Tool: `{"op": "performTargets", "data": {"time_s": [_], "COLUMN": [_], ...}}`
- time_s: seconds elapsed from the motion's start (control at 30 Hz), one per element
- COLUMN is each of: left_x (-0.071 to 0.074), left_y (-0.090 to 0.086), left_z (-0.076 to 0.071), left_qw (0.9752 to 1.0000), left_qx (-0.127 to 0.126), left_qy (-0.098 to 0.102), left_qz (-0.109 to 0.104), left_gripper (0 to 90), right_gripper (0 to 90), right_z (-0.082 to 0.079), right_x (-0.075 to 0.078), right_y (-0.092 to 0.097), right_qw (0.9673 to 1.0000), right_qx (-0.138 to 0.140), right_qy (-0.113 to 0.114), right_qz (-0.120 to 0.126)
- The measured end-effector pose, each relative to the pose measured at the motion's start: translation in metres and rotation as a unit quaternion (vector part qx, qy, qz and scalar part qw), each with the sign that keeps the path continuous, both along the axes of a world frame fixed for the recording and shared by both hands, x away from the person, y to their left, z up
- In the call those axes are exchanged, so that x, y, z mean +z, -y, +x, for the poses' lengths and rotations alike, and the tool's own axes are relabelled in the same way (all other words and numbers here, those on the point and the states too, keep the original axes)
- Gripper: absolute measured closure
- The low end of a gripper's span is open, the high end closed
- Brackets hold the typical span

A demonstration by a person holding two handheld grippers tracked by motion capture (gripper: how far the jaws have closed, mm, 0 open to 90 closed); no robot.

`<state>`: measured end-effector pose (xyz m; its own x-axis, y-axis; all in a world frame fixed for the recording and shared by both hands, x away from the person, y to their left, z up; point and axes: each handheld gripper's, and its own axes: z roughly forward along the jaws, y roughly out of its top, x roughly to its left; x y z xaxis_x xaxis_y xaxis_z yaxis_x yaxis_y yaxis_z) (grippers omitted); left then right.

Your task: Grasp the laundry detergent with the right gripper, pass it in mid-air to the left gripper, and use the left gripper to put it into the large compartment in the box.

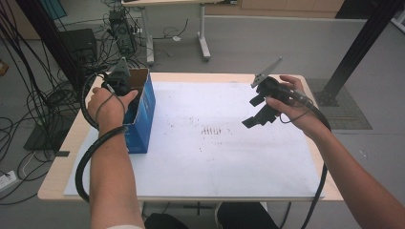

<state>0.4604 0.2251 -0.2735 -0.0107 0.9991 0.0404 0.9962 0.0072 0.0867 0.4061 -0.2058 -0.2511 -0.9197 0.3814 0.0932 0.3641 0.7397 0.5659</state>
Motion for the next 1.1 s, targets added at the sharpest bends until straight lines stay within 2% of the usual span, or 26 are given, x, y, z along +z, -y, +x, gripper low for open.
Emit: {"op": "performTargets", "data": {"time_s": [0.5,0.7,0.93,1.1], "left_x": [0.003,0.01,0.02,0.027], "left_y": [0.001,0.002,0.003,0.001], "left_z": [0.0,0.0,-0.002,-0.006], "left_qw": [1.0,1.0,0.9997,0.9996], "left_qx": [0.0,-0.002,-0.003,0.001], "left_qy": [0.004,0.009,0.017,0.023], "left_qz": [-0.002,-0.001,0.015,0.018], "left_gripper": [31.6,29.7,26.5,25.7], "right_gripper": [4.4,4.4,4.4,4.4], "right_z": [0.0,0.0,-0.001,-0.002], "right_x": [0.0,0.0,0.001,0.001], "right_y": [0.0,-0.001,-0.003,-0.005], "right_qw": [1.0,1.0,1.0,1.0], "right_qx": [0.0,0.001,0.003,0.003], "right_qy": [0.0,0.002,0.003,0.002], "right_qz": [0.002,0.004,0.007,0.007]}}
